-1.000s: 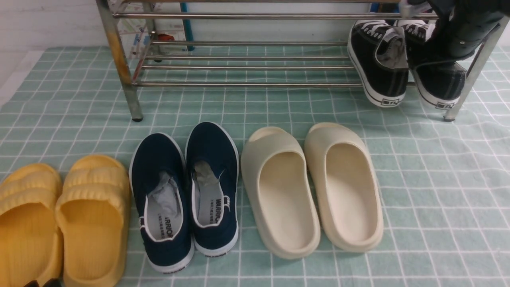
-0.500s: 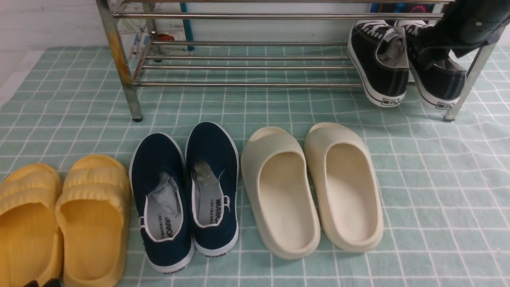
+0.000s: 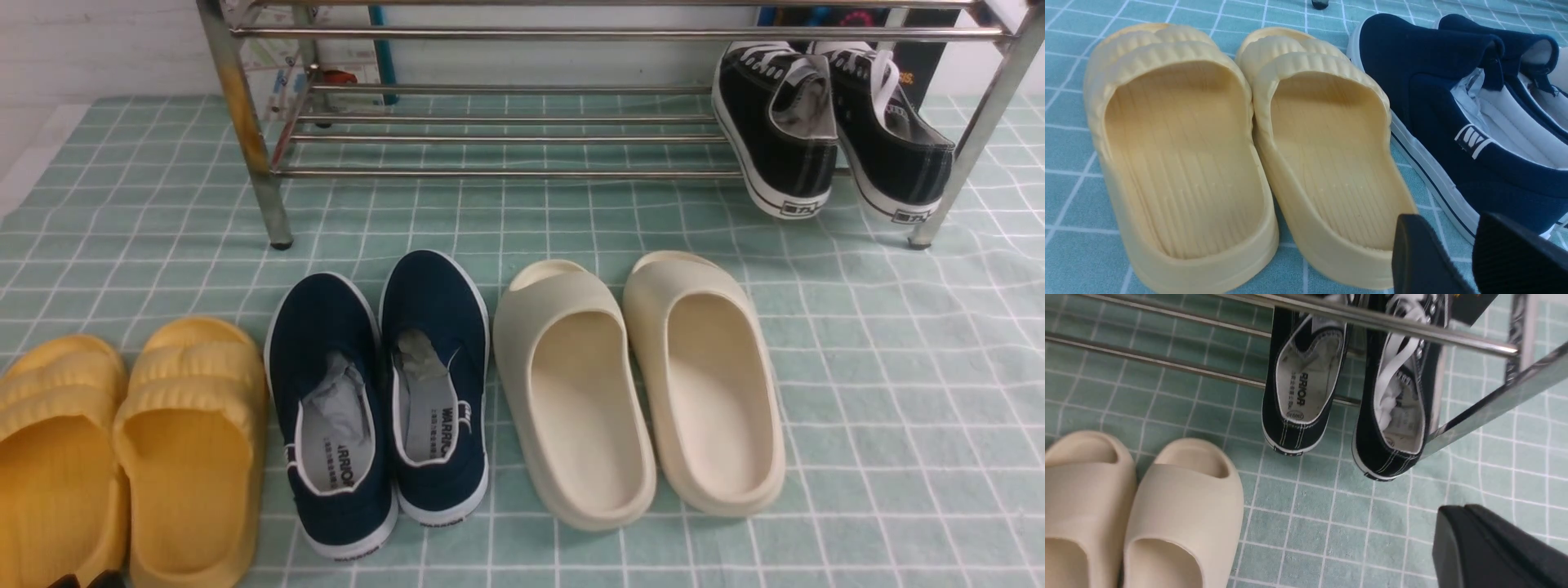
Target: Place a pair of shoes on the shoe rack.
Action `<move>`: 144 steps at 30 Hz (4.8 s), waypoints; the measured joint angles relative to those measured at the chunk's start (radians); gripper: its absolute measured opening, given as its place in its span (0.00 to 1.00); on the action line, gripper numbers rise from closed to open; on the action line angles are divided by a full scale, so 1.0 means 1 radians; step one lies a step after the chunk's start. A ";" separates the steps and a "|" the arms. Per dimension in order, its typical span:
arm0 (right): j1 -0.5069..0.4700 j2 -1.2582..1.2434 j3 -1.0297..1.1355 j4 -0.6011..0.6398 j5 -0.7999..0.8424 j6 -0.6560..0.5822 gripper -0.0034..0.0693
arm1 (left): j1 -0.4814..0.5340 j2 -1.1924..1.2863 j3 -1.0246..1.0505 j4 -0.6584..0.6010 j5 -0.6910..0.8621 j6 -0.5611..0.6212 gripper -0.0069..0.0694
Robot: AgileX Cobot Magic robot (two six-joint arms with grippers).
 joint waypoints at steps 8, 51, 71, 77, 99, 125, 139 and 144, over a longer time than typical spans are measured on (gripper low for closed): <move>0.000 -0.297 0.214 -0.046 -0.141 0.001 0.04 | 0.000 0.000 0.000 0.000 0.000 0.000 0.38; 0.041 -1.339 2.015 -0.094 -1.201 0.008 0.07 | 0.003 0.000 0.000 0.000 0.000 0.000 0.38; -0.139 -1.615 2.016 -0.056 -1.106 0.008 0.09 | 0.004 0.000 0.000 0.000 0.000 0.000 0.40; -0.139 -1.615 2.016 -0.056 -1.106 0.008 0.10 | 0.004 0.000 0.000 0.000 0.000 0.000 0.40; -0.139 -1.615 2.009 -0.056 -0.861 0.153 0.04 | 0.004 0.000 0.000 0.000 0.000 0.000 0.40; -0.139 -1.615 2.009 -0.056 -0.860 0.161 0.06 | 0.004 0.000 0.000 0.000 0.000 0.000 0.40; -0.139 -1.615 2.008 -0.056 -0.857 0.161 0.07 | 0.004 0.000 0.000 0.000 0.000 0.000 0.40; -0.139 -1.615 2.008 -0.056 -0.857 0.161 0.07 | 0.004 0.000 0.000 0.000 0.000 0.000 0.40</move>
